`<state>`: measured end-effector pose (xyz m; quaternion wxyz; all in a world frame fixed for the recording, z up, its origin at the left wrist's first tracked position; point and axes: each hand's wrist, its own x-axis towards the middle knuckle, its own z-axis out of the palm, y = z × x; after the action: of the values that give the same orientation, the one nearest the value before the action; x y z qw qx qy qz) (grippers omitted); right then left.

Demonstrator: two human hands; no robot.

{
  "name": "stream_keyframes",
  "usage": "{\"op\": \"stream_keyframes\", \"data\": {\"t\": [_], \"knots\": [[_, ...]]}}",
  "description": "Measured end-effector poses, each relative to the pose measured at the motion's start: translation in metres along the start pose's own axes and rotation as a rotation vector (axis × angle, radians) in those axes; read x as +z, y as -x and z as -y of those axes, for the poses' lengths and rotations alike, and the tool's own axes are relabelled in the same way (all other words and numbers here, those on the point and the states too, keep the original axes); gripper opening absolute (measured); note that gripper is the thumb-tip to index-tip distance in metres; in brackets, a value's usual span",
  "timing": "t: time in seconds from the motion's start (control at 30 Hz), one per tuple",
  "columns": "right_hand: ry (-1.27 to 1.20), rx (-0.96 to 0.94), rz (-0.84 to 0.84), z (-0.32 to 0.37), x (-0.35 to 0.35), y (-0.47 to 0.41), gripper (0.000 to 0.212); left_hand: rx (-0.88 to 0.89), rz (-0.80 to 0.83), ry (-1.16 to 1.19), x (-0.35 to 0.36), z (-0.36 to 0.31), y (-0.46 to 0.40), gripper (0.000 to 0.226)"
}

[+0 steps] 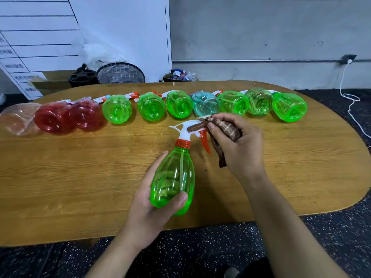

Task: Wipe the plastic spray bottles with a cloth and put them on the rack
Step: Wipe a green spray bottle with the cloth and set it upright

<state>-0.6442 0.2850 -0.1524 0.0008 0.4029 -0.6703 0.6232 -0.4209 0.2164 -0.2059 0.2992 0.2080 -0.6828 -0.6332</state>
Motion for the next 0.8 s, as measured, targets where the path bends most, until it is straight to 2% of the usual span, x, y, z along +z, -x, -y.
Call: {"op": "stream_keyframes", "data": {"t": [0.13,0.3,0.43,0.6,0.7,0.8], "knots": [[-0.044,0.015,-0.006,0.0038,0.0018,0.0009,0.019,-0.006,-0.002,-0.013,-0.0025,0.0028,-0.0002,0.094],[-0.033,0.064,-0.112,0.002,-0.0008,0.0002,0.017,0.002,-0.015,-0.011,-0.0028,0.0028,0.0001,0.095],[-0.052,0.048,-0.028,0.002,-0.0015,-0.0006,0.019,0.006,0.001,0.012,-0.0019,0.0009,0.0001,0.096],[-0.028,0.069,-0.152,-0.0007,-0.0011,0.0005,0.015,0.004,-0.002,0.037,-0.0008,0.0011,0.0002,0.096],[-0.089,0.034,-0.092,0.0011,-0.0019,-0.0015,0.018,-0.001,-0.001,0.058,-0.0005,0.0006,-0.0002,0.095],[-0.052,0.078,-0.075,-0.0028,0.0013,-0.0012,0.016,0.005,0.0,0.052,0.0003,-0.0005,0.0,0.095]]}}
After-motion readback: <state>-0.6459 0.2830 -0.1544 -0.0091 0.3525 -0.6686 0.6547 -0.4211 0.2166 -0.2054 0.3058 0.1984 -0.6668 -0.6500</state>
